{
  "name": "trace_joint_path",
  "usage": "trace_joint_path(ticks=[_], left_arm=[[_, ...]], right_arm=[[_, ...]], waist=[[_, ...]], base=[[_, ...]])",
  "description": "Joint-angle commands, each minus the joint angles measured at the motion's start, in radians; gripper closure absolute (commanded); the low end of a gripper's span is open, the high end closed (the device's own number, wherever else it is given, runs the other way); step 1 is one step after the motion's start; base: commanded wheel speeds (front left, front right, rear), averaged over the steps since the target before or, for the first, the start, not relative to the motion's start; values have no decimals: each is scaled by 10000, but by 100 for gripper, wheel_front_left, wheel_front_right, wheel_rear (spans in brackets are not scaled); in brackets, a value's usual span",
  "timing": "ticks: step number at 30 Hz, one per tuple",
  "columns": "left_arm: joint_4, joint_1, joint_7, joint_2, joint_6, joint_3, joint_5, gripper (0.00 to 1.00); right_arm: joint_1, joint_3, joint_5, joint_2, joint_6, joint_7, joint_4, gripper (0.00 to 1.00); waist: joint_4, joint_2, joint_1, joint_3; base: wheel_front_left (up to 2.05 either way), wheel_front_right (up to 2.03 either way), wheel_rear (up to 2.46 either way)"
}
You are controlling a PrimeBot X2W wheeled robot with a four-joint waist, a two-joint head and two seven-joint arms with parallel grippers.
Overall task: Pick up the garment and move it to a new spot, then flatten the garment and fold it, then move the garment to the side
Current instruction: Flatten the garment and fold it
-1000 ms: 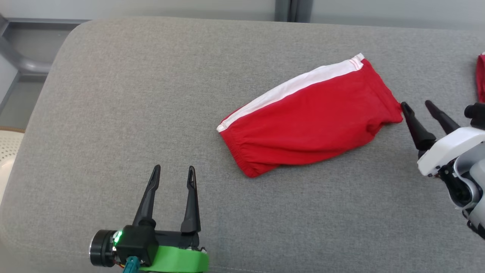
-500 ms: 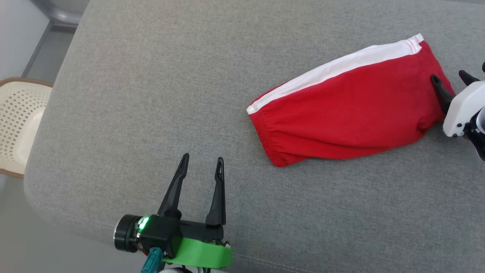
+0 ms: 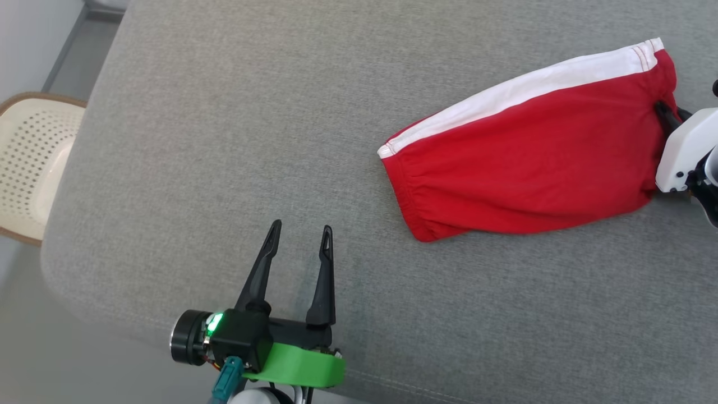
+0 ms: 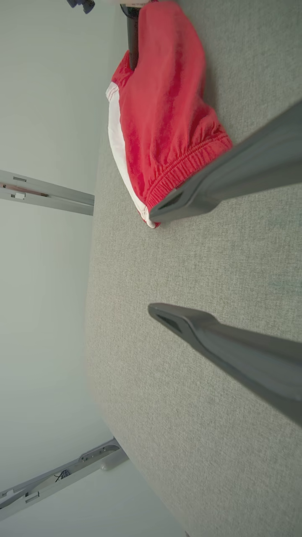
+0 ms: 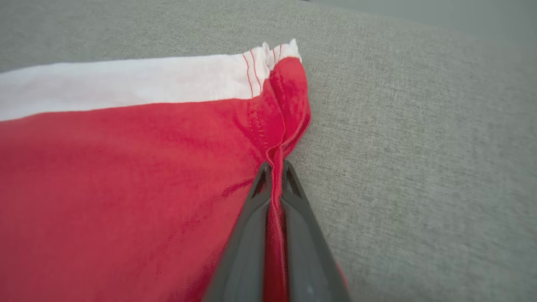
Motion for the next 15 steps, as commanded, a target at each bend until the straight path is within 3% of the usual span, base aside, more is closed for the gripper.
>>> trace_joint_path(ticks=[1,15], left_arm=[[37,-99,0,-8,-25,93,167,0],[181,-120,0,2,-384,719,763,0]], right_arm=[[407,86,87,-50,-42,-6,277,100],[525,444,118,-507,-33,-1057,32,100]], waist=[[-372,0,0,-156],[-2590,0,0,-528]], base=[[0,0,0],[0,0,0]])
